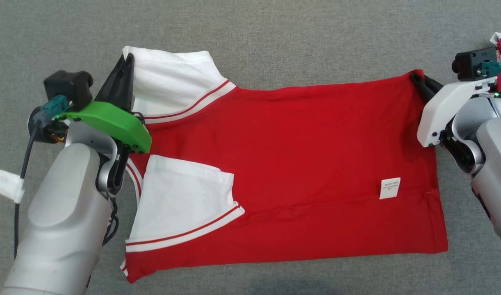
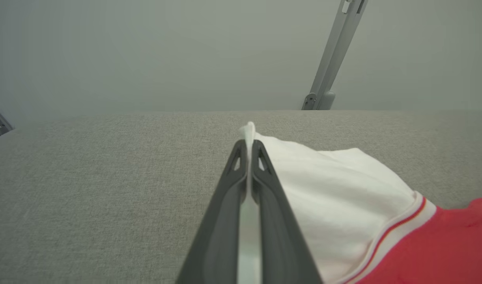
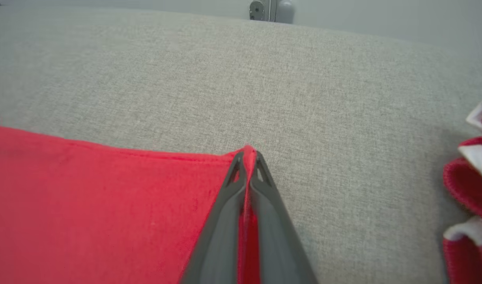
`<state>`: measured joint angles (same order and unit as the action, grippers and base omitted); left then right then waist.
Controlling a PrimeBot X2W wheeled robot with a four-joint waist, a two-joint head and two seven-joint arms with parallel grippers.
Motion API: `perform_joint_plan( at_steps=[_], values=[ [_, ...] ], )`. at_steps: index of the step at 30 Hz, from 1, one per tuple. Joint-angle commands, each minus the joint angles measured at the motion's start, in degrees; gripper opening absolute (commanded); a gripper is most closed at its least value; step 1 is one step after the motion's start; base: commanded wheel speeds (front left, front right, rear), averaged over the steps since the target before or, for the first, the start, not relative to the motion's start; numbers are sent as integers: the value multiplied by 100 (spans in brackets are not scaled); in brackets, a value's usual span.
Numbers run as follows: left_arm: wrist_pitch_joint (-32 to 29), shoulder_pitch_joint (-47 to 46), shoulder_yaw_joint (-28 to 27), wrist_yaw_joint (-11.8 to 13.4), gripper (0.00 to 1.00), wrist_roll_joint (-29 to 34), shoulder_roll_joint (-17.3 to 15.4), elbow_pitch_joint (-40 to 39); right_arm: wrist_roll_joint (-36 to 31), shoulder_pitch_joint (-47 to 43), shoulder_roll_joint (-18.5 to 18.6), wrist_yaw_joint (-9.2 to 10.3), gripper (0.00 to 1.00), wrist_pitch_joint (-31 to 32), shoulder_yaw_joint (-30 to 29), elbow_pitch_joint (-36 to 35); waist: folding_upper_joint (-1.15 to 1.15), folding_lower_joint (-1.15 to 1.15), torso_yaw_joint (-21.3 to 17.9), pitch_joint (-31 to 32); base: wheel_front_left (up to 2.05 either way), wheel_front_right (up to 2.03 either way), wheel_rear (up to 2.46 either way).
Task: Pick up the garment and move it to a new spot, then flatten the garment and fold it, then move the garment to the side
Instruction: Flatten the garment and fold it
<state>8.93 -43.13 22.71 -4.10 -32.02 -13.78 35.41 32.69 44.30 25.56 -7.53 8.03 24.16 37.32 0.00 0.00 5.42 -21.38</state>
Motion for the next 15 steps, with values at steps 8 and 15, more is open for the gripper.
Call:
perform_joint_plan(
  at_steps=[8, 15],
  values=[
    [185, 1582, -213, 341, 0, -251, -326, -1633, 525, -1092, 259, 7, 0, -692, 21, -1038, 0, 0, -127, 411, 0, 0, 0],
    [20, 3209, -287, 944, 0, -372, -509, -3344, 515, -2120, 211, 7, 0, -911, -398, -1780, 0, 0, -169, 682, 0, 0, 0]
  ],
)
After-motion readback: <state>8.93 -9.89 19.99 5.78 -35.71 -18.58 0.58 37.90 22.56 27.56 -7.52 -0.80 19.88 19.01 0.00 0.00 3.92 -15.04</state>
